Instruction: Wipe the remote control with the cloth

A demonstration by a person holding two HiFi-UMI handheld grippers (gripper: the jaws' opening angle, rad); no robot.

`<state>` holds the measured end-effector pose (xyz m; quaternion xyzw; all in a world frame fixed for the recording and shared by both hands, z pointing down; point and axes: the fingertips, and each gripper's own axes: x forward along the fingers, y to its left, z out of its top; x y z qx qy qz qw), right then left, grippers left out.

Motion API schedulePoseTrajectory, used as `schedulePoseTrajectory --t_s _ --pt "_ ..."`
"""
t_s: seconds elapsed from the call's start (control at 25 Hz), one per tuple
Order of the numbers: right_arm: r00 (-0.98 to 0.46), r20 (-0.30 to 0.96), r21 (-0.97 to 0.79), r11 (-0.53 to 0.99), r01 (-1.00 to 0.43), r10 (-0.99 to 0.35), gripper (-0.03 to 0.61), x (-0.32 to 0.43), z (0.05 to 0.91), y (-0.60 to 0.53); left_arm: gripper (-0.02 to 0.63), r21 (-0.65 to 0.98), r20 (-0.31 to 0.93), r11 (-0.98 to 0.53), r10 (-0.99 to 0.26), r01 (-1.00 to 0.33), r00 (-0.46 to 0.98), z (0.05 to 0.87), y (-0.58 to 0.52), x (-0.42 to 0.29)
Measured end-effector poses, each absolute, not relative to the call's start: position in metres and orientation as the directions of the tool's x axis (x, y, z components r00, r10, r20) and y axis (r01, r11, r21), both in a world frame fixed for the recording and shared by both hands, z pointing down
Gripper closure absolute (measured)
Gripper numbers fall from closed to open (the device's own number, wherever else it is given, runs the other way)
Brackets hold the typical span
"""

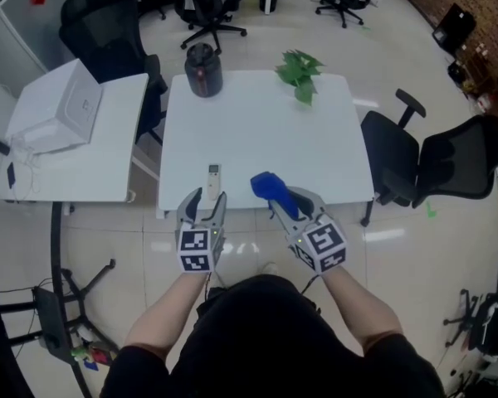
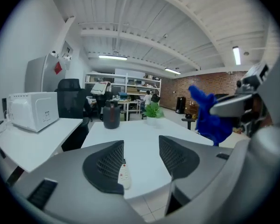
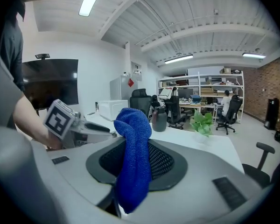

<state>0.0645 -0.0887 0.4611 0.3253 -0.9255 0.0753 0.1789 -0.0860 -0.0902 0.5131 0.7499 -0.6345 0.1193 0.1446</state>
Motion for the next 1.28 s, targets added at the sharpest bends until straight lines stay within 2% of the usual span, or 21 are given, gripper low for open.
schedulePoseTrajectory --t_s 0.2,0.28,0.44,0.76,0.96,1.28 --pt "-0.68 0.406 -0.021 0.738 -0.675 -0.61 0.449 0.071 0.486 -0.115 0.451 0.027 0.258 -0.237 -0.937 -0.971 0.236 0.448 -0.065 -0.082" --pt "-0.655 0.433 -0.012 0.723 -0.691 -0.619 0.449 0.074 0.502 -0.127 0.528 0.002 0.232 -0.249 -0.942 -0.968 0.243 0.431 -0.057 -0.084" --pt "-0.58 0.515 0.046 0.696 -0.716 -0.631 0.449 0.081 0.548 -0.153 0.608 -0.03 0.214 -0.294 -0.935 -0.955 0.281 0.421 -0.046 -0.085" --pt "-0.447 0.671 0.207 0.729 -0.653 -0.591 0.448 0.075 0.637 -0.197 0.611 -0.056 0.271 -0.317 -0.917 -0.947 0.291 0.424 -0.025 -0.09" --pt "-0.392 0.735 0.248 0.757 -0.605 -0.554 0.446 0.071 0.672 -0.206 0.611 -0.077 0.306 -0.322 -0.908 -0.943 0.286 0.431 -0.015 -0.092" --pt "-0.334 0.758 0.28 0.742 -0.609 -0.56 0.422 0.069 0.686 -0.212 0.611 -0.055 0.345 -0.286 -0.904 -0.957 0.251 0.435 -0.006 -0.099"
